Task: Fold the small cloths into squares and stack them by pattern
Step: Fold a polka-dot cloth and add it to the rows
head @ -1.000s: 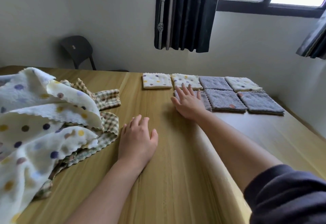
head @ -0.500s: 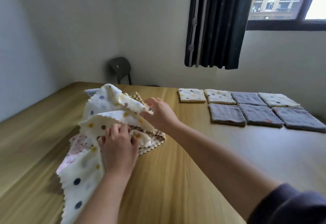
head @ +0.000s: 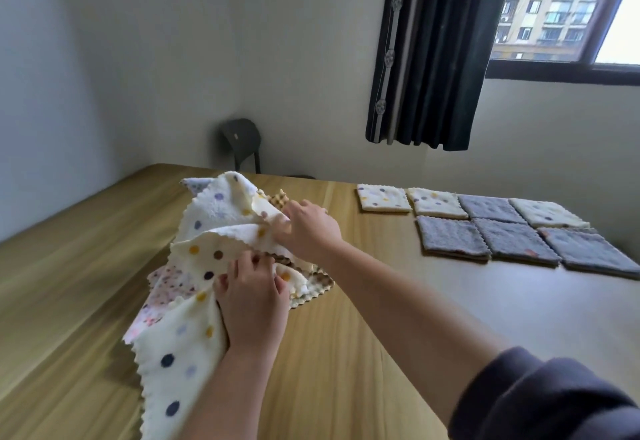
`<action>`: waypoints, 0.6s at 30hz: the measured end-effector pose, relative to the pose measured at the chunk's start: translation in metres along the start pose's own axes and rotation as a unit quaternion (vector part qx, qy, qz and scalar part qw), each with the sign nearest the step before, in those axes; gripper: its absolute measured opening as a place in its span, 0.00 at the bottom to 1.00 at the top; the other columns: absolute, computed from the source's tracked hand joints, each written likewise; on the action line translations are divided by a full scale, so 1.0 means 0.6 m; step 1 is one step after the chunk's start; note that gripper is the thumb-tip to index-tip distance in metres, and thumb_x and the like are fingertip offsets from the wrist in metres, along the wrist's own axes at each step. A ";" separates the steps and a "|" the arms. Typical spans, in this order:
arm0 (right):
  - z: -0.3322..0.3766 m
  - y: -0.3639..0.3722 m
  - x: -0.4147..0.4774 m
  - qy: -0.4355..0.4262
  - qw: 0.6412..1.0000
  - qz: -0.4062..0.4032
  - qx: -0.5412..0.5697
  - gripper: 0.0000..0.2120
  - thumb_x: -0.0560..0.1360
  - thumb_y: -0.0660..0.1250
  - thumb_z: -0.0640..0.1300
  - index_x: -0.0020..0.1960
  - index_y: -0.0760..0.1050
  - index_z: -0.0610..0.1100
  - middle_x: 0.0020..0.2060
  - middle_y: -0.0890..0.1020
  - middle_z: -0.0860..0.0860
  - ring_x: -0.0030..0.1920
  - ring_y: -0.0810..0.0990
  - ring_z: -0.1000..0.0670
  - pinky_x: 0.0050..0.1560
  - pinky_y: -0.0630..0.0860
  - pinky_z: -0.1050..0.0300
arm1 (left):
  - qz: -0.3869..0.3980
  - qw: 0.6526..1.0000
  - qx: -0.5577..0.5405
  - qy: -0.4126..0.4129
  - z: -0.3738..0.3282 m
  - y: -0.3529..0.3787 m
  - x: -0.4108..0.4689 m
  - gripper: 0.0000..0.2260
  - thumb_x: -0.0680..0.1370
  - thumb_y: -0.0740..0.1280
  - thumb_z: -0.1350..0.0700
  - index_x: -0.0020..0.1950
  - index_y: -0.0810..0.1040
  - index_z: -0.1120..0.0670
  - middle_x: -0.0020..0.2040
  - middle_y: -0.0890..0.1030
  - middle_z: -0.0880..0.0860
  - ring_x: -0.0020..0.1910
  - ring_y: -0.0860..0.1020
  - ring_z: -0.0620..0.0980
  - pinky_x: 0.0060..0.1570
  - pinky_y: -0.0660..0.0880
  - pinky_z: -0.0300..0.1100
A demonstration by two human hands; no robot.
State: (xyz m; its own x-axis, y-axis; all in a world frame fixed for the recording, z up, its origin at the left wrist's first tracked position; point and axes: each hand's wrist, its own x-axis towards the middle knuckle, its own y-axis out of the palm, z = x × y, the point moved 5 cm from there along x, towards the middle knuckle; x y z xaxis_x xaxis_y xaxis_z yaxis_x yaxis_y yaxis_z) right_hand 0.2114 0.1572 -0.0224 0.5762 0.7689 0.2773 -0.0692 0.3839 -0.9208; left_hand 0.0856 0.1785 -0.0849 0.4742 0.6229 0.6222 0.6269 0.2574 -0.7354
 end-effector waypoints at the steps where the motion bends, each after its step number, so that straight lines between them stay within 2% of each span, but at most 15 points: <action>1: -0.003 0.007 -0.003 0.016 1.000 -0.003 -0.015 0.10 0.78 0.60 0.47 0.56 0.74 0.43 0.50 0.75 0.48 0.49 0.75 0.46 0.45 0.76 0.50 | -0.002 1.000 -0.005 0.000 -0.001 -0.003 -0.003 0.09 0.65 0.72 0.60 0.44 0.80 0.55 0.46 0.78 0.56 0.45 0.77 0.58 0.46 0.68 0.53; 3: -0.008 -0.001 -0.003 0.053 0.998 -0.043 0.014 0.08 0.79 0.56 0.41 0.49 0.73 0.43 0.47 0.74 0.48 0.46 0.75 0.46 0.40 0.72 0.53 | -0.004 1.000 -0.013 -0.004 0.002 -0.007 -0.005 0.08 0.65 0.73 0.60 0.43 0.81 0.55 0.47 0.78 0.55 0.46 0.77 0.57 0.47 0.69 0.54; 4: -0.014 -0.013 -0.003 0.075 0.993 -0.063 0.061 0.08 0.79 0.54 0.41 0.46 0.71 0.43 0.45 0.74 0.49 0.44 0.74 0.47 0.38 0.70 0.54 | -0.002 1.000 -0.013 -0.005 0.005 -0.008 -0.004 0.08 0.65 0.73 0.60 0.42 0.81 0.54 0.46 0.78 0.55 0.46 0.77 0.57 0.48 0.70 0.54; 7: -0.031 -0.056 -0.011 0.117 0.955 -0.099 0.252 0.07 0.79 0.53 0.41 0.48 0.69 0.42 0.40 0.72 0.51 0.38 0.72 0.52 0.32 0.67 0.60 | 0.010 1.000 0.009 -0.007 0.009 -0.004 0.000 0.07 0.64 0.74 0.62 0.39 0.81 0.55 0.44 0.78 0.56 0.45 0.77 0.58 0.49 0.69 0.55; 10: -0.051 -0.100 -0.033 0.124 0.927 -0.124 0.332 0.06 0.79 0.53 0.40 0.50 0.68 0.45 0.45 0.74 0.49 0.40 0.73 0.51 0.29 0.67 0.61 | 0.005 1.000 0.025 -0.017 0.009 -0.004 0.004 0.09 0.63 0.73 0.65 0.40 0.81 0.56 0.43 0.80 0.59 0.46 0.78 0.62 0.56 0.68 0.62; 12: -0.077 -0.131 -0.056 0.147 0.907 -0.148 0.366 0.06 0.80 0.54 0.41 0.53 0.69 0.45 0.43 0.74 0.50 0.39 0.73 0.51 0.30 0.68 0.61 | 0.003 0.999 0.047 -0.012 0.009 -0.004 0.005 0.04 0.64 0.73 0.66 0.33 0.80 0.59 0.32 0.79 0.61 0.37 0.78 0.63 0.61 0.66 0.68; 13: -0.095 -0.144 -0.071 0.163 0.899 -0.156 0.375 0.07 0.81 0.54 0.42 0.54 0.70 0.45 0.40 0.73 0.52 0.37 0.72 0.53 0.29 0.68 0.62 | 0.004 0.998 0.057 -0.008 0.011 -0.001 0.006 0.06 0.64 0.73 0.66 0.29 0.78 0.60 0.28 0.77 0.61 0.33 0.78 0.62 0.63 0.63 0.70; 14: -0.115 -0.154 -0.089 0.182 0.892 -0.161 0.381 0.07 0.81 0.55 0.43 0.54 0.71 0.45 0.39 0.73 0.52 0.36 0.71 0.54 0.28 0.68 0.62 | 0.021 0.998 0.059 -0.009 0.015 0.004 0.005 0.06 0.65 0.73 0.65 0.30 0.78 0.60 0.29 0.78 0.63 0.35 0.79 0.63 0.67 0.57 0.70; 15: -0.138 -0.161 -0.110 0.199 0.888 -0.165 0.381 0.07 0.81 0.55 0.44 0.53 0.71 0.45 0.38 0.73 0.52 0.35 0.71 0.54 0.28 0.67 0.61 | 0.024 0.999 0.048 -0.004 0.019 0.007 0.006 0.02 0.67 0.73 0.63 0.36 0.81 0.61 0.38 0.81 0.65 0.45 0.80 0.64 0.70 0.48 0.68; 16: -0.163 -0.165 -0.133 0.214 0.884 -0.168 0.380 0.07 0.81 0.56 0.44 0.49 0.72 0.45 0.38 0.74 0.51 0.35 0.72 0.53 0.29 0.67 0.59 | 0.039 0.998 0.038 -0.009 0.019 0.008 0.007 0.05 0.69 0.73 0.61 0.44 0.83 0.59 0.52 0.81 0.65 0.57 0.76 0.65 0.71 0.39 0.64; 17: -0.187 -0.167 -0.159 0.229 0.881 -0.172 0.376 0.08 0.81 0.57 0.44 0.45 0.72 0.46 0.37 0.74 0.50 0.35 0.72 0.51 0.29 0.67 0.59 | 0.051 0.998 0.038 0.006 0.015 0.009 0.007 0.07 0.71 0.72 0.59 0.48 0.82 0.56 0.61 0.77 0.63 0.65 0.72 0.63 0.70 0.37 0.64; 18: -0.211 -0.166 -0.188 0.248 0.881 -0.169 0.367 0.10 0.81 0.57 0.44 0.42 0.72 0.46 0.37 0.75 0.49 0.34 0.72 0.50 0.29 0.67 0.59 | 0.054 0.997 0.039 0.026 0.007 0.004 0.006 0.07 0.70 0.73 0.60 0.47 0.82 0.56 0.64 0.75 0.62 0.67 0.70 0.63 0.68 0.42 0.70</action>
State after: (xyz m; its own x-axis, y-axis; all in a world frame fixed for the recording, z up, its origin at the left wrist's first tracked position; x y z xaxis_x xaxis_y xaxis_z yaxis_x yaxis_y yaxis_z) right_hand 0.2562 -0.0323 0.0031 0.9367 0.3002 0.1804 -0.2289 0.9145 -0.3335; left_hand 0.0862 0.1842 -0.0856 0.5683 0.6121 0.5499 0.5217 0.2489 -0.8160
